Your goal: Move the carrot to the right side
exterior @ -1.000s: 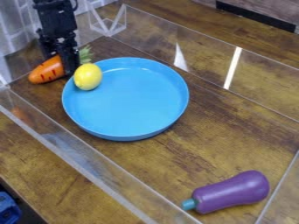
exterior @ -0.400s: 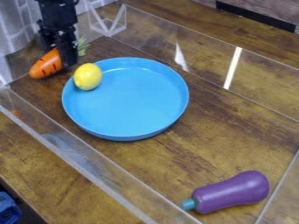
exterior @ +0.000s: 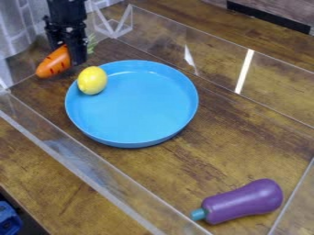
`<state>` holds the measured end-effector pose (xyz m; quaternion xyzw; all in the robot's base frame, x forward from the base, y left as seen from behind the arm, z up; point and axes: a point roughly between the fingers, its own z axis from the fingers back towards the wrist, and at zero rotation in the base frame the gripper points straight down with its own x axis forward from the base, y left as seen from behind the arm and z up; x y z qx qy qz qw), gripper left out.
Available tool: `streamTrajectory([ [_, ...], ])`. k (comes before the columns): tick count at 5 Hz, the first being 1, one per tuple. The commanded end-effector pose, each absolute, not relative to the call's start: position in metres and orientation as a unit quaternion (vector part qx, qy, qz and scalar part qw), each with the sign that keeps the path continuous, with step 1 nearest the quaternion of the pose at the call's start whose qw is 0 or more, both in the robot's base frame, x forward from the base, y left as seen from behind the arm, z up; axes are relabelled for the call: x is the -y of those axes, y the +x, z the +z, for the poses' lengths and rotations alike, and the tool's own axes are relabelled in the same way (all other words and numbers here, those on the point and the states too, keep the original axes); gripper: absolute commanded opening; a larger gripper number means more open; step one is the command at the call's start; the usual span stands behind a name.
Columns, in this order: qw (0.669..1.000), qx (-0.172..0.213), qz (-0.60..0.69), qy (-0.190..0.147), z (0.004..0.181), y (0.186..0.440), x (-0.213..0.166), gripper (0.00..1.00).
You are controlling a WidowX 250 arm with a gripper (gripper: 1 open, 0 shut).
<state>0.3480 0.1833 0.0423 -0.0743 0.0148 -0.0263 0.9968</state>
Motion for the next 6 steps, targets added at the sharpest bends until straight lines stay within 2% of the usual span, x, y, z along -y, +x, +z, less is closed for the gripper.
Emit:
streamTrajectory([
  [1,0.999,0.038,0.005,-0.038,0.094,0.351,-0.192,0.0],
  [2,0.998,0.046,0.025,-0.03,0.111,0.353,-0.193,0.0],
  [4,0.997,0.047,0.05,-0.037,0.12,0.355,-0.185,0.0],
  [6,0.997,0.044,-0.034,-0.053,0.126,0.356,-0.148,0.0],
])
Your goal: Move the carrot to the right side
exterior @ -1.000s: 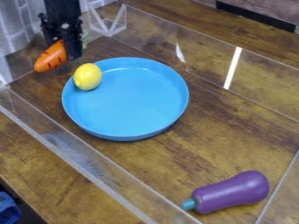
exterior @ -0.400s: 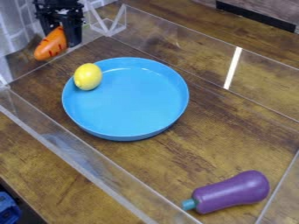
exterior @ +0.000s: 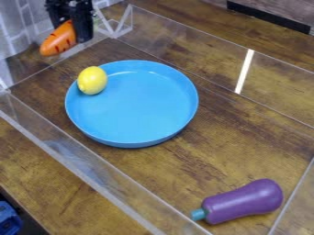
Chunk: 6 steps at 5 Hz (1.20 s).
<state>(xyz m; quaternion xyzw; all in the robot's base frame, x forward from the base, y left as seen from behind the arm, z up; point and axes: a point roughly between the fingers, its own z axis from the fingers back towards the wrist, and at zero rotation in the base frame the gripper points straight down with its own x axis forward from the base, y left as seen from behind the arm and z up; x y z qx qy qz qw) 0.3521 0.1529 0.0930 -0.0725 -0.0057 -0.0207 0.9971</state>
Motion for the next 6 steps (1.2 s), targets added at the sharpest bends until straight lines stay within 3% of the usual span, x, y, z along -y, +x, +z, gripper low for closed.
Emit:
streamTrajectory([
  [1,0.993,0.041,-0.085,-0.072,0.124,0.357,-0.111,0.0],
  [3,0.979,0.043,-0.174,-0.092,0.127,0.359,-0.055,0.0],
  [5,0.97,0.037,-0.217,-0.1,0.147,0.356,0.006,0.0],
  [6,0.976,0.041,-0.187,-0.103,0.141,0.349,0.033,0.0],
])
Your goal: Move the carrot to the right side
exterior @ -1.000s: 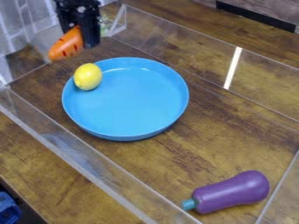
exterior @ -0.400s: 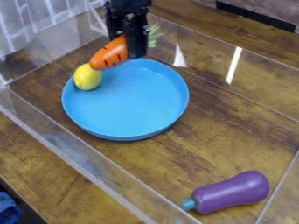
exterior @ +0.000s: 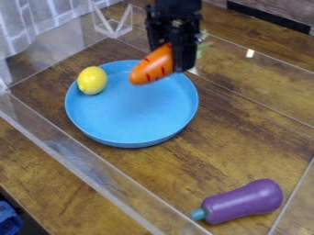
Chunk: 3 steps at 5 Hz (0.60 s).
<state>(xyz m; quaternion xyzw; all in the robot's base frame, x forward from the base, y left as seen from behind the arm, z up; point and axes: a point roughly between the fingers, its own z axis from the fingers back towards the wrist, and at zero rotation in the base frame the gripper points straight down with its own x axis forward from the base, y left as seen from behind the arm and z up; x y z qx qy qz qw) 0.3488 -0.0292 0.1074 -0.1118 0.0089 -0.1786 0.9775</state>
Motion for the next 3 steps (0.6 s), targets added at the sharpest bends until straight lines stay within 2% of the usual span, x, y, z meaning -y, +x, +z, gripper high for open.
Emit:
streamTrajectory([
  [1,0.981,0.046,-0.153,-0.107,0.131,0.345,0.057,0.0],
  [3,0.982,0.046,-0.146,-0.111,0.131,0.339,0.087,0.0],
])
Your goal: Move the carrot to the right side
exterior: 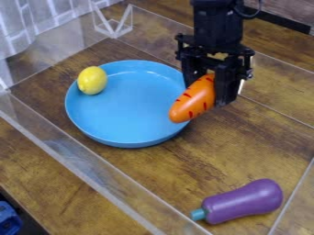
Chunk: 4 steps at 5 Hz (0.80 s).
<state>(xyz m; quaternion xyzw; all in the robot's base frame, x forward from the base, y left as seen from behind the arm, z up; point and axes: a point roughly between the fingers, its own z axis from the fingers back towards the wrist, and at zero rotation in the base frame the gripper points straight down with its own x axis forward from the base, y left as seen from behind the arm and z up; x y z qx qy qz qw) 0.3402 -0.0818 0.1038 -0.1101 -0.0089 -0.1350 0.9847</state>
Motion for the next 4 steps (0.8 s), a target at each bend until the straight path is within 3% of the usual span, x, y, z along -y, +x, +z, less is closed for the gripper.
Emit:
streamTrajectory([
  [1,0.98,0.042,-0.153,-0.119,0.135,0.333,0.093,0.0],
  [4,0.975,0.034,-0.185,-0.121,0.106,0.323,0.136,0.0],
])
